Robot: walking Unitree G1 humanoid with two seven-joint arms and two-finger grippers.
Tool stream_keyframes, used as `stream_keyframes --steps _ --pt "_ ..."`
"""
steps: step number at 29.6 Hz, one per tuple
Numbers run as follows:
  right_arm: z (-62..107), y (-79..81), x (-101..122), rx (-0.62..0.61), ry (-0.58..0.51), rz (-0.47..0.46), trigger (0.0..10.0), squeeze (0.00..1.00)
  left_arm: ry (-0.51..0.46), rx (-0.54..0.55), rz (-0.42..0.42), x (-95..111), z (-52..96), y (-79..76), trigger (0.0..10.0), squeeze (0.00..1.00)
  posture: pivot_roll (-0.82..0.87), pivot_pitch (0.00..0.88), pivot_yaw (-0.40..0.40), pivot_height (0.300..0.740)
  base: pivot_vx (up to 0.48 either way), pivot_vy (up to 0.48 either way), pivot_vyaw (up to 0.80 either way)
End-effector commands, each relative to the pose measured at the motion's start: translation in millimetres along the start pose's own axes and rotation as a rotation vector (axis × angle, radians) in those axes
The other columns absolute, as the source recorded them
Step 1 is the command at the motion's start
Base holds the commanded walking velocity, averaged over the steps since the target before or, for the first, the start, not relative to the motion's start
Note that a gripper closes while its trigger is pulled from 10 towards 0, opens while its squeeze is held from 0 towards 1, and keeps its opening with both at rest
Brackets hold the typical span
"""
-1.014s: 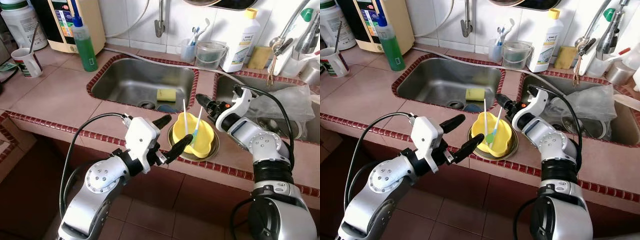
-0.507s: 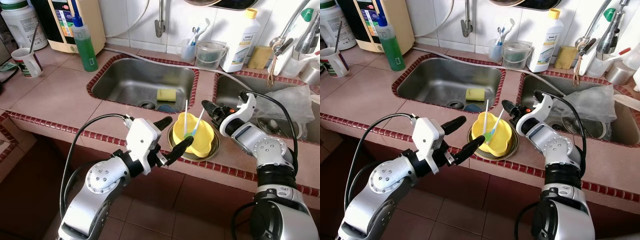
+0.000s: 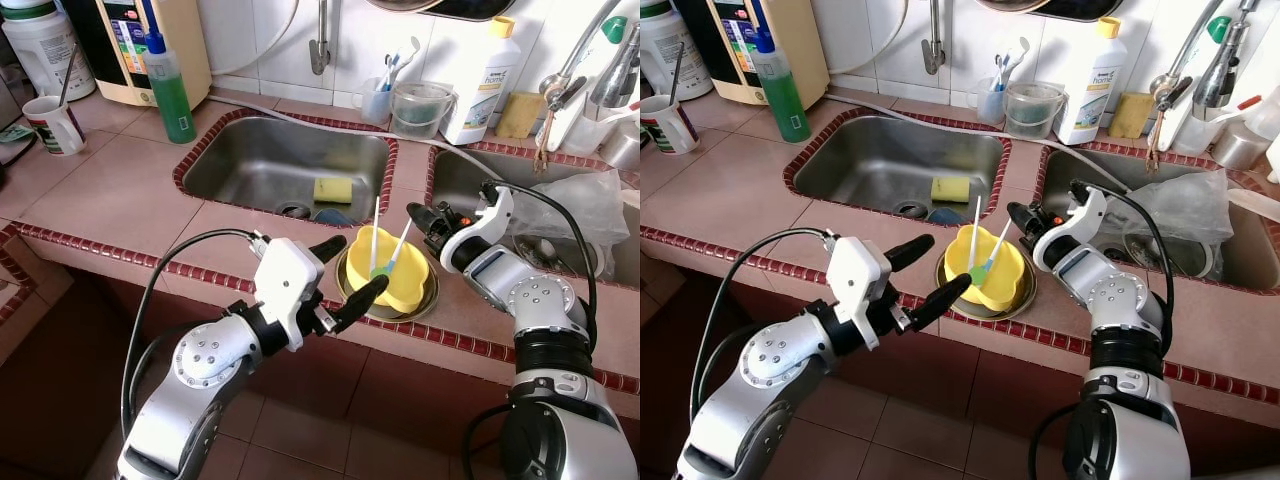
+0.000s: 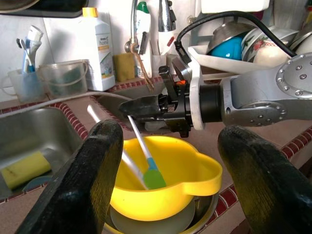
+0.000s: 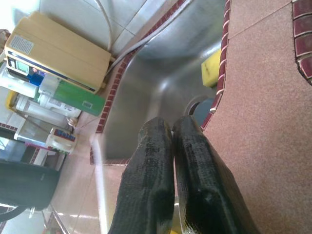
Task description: Kitchen organization
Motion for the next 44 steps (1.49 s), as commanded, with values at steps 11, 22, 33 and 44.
stream_keyframes --steps 11,22,33,44 --pt "4.2 9.3 21 0.071 -0.097 -0.024 0.0 0.00 -0.009 -0.020 -0.001 3 -0.9 -5.5 10.0 0.00 -0.07 0.058 -0.013 0.740 0.000 0.000 0.00" --pt "12.4 24.1 52 0.174 -0.237 -0.057 10.0 0.00 -0.012 -0.017 0.000 3 -1.4 -4.9 10.0 0.00 -0.07 0.063 -0.010 0.740 0.000 0.000 0.00" --pt "25.8 49.9 90 0.279 -0.396 0.017 10.0 0.00 -0.029 0.007 0.010 7 -2.7 2.6 10.0 0.00 -0.07 0.055 -0.007 0.740 0.000 0.000 0.00" --pt "44.4 90.5 115 0.278 -0.619 0.404 10.0 0.00 -0.083 0.137 -0.012 24 -3.0 39.0 10.0 0.00 -0.07 0.045 -0.006 0.740 0.000 0.000 0.00"
Point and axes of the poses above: a point about 5 cm out from each wrist's last joint towards the gripper, its own z axis pointing back from the gripper into the wrist, its own x axis along the axis of the wrist's last joint, y = z × x, the point moved 4 cm from there along -z, pointing out of the wrist towards the gripper, and after that the axes turned 15 degrees about z, right-handed, at the moved point
